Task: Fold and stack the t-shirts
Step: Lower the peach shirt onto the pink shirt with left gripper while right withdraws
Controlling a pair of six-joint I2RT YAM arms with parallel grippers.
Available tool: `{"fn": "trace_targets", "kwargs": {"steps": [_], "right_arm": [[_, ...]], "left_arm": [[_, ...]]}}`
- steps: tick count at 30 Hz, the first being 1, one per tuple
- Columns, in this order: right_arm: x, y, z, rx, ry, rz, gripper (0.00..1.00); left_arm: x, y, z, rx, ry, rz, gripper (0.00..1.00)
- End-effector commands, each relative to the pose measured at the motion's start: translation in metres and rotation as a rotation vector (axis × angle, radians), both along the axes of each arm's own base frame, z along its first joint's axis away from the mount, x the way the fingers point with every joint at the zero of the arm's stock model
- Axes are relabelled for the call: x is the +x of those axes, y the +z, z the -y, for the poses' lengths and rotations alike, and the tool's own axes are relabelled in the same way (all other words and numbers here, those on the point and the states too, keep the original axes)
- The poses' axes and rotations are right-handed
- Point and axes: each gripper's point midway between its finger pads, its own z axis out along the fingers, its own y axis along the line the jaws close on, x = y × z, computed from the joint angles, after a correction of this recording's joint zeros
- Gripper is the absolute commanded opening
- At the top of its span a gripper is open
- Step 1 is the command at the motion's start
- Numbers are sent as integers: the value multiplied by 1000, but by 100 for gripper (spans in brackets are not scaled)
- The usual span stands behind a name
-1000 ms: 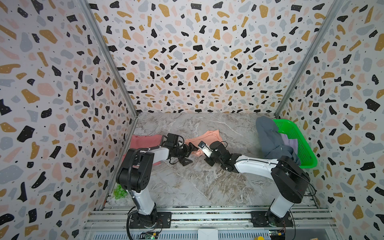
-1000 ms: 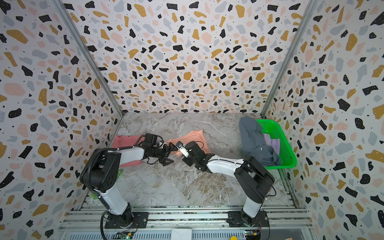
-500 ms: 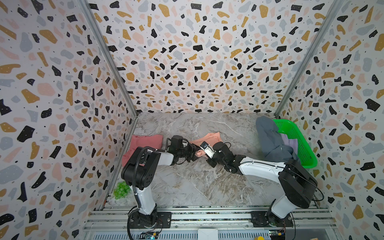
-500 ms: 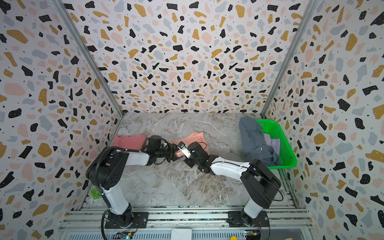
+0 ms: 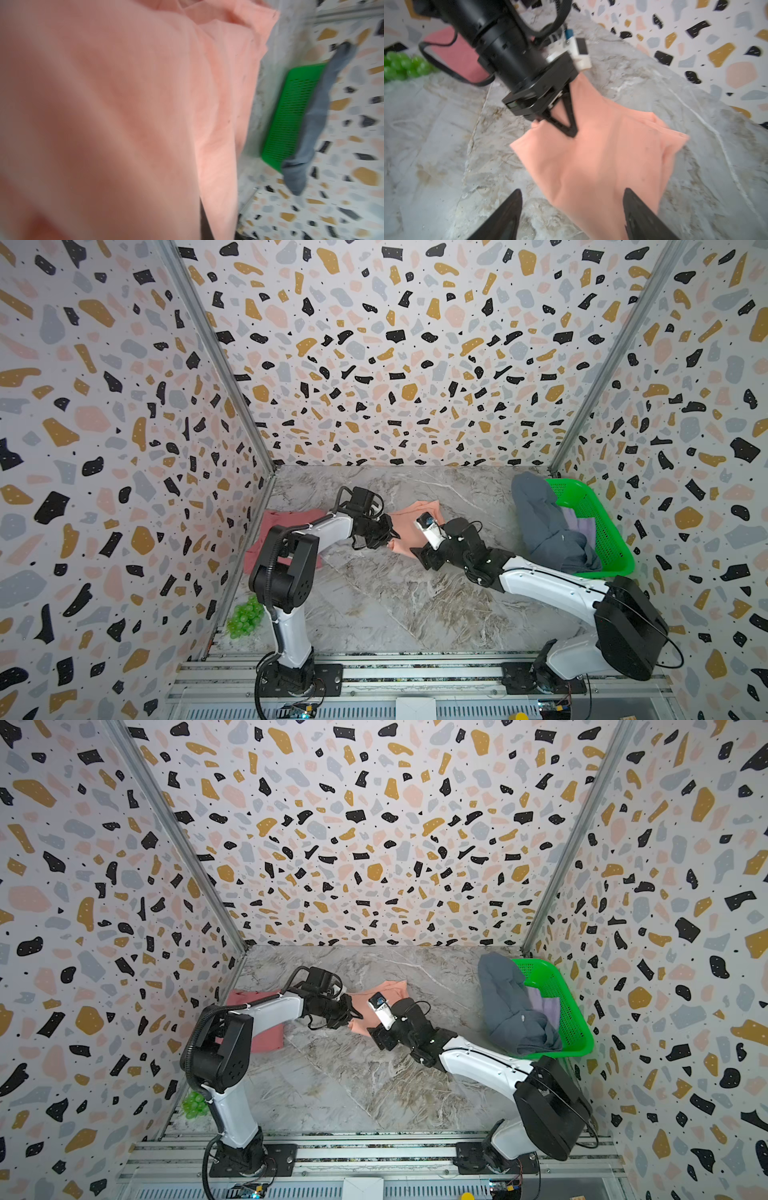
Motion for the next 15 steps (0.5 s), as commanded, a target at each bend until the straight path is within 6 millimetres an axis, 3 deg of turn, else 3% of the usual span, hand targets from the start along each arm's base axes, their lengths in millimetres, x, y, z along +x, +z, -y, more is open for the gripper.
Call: {"fn": "trace_targets", "kwargs": {"steps": [1,3,7,10,15], "right_arm": [[14,30,27,118,-109,-20,78],[26,31,47,138,-171,-31,78],[46,27,76,128,-260,-38,78],[57,30,87,117,-300,-24,78],[70,30,95,105,-336,-21,78]], "left_arm": [[-41,-24,-76,509,-306,-39,0],[-30,-12,-129,862,-329,0,0],[-17,21,-176,1136,-244,51,0],[-11,48,-195,1267,-198,107,0],[-13,93,-205,1315,-153,193,0]]}}
